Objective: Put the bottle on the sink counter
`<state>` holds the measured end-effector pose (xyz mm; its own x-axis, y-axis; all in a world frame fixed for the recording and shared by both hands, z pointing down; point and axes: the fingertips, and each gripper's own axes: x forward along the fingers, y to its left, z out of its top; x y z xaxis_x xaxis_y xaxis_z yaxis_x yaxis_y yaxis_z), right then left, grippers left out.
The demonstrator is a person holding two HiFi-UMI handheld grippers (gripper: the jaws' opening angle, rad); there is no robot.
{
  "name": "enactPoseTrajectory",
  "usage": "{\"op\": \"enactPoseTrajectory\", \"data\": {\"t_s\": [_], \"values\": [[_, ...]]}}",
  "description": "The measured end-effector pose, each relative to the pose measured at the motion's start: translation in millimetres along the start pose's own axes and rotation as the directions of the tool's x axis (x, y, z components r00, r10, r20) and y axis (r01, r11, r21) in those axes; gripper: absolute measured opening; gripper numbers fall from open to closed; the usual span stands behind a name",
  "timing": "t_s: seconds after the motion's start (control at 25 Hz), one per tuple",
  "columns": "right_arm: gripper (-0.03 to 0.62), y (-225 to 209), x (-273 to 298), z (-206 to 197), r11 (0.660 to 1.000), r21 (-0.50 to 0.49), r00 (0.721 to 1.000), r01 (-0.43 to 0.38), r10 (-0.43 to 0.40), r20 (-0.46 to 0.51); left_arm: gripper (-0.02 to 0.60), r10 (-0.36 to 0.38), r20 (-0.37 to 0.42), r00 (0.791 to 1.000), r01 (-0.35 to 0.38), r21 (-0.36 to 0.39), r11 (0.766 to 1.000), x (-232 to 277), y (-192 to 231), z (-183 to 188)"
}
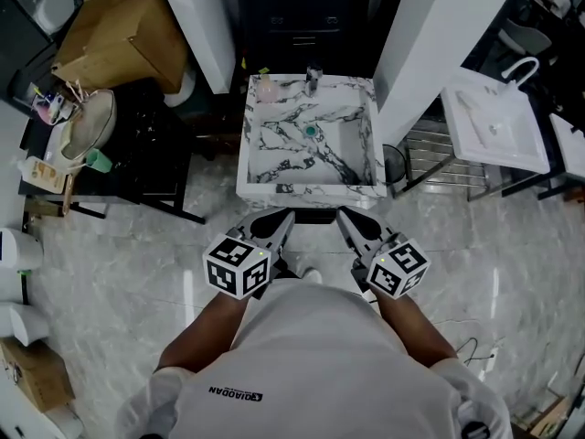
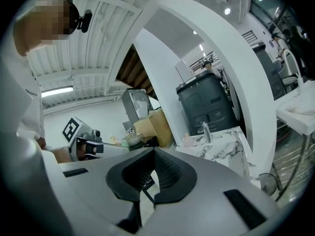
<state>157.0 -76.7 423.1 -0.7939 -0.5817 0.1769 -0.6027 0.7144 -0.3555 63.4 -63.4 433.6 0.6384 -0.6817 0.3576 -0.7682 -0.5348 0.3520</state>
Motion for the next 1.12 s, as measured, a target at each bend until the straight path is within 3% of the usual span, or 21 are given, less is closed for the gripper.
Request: {"op": "enactPoseTrajectory", "data": {"t_s": [1.12], "values": [[0.04,14.7,-8.5,-3.6,0.999,0.006,0.999,-0.037,0.037,0.008,0.015,-0.001,0.006,1.0,0.001,0.013,1.0,-8.2,-17.3,-4.0]]}}
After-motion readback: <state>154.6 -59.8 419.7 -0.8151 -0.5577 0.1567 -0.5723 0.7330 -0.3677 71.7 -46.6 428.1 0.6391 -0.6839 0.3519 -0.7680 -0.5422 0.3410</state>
